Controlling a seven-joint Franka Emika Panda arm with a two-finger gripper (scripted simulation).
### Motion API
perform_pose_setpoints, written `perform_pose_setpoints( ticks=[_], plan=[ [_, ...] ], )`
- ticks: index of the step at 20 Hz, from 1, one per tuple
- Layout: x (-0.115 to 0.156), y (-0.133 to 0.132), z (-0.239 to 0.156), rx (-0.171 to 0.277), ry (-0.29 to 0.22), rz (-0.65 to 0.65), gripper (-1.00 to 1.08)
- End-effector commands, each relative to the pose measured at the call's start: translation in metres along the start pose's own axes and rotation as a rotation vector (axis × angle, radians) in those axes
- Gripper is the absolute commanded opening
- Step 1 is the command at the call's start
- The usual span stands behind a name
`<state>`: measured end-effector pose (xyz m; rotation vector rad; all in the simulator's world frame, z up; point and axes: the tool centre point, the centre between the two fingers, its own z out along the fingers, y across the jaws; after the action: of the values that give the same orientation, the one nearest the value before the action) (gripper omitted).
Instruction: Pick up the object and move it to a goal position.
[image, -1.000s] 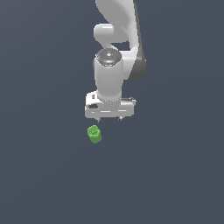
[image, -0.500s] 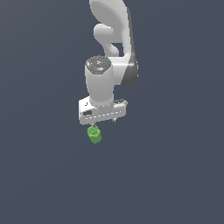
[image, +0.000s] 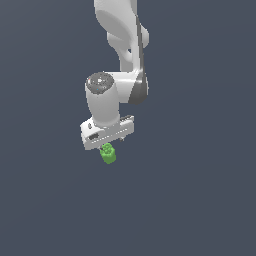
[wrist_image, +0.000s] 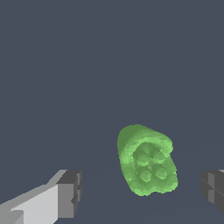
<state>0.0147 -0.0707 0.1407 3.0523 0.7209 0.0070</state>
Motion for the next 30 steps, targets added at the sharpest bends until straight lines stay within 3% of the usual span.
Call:
perform_pose_setpoints(
  ticks=[1,10,19,30],
  plan=[
    [-0.002,0.006,0.004,0.002,-0.001,-0.046,1.0],
    [-0.008,0.02,0.013,0.006,-0.002,-0.14,1.0],
    [-0.01,0.021,0.018,0.006,-0.003,-0.15,1.0],
    [-0.011,0.02,0.062,0.007,-0.003,-0.154,1.0]
  ],
)
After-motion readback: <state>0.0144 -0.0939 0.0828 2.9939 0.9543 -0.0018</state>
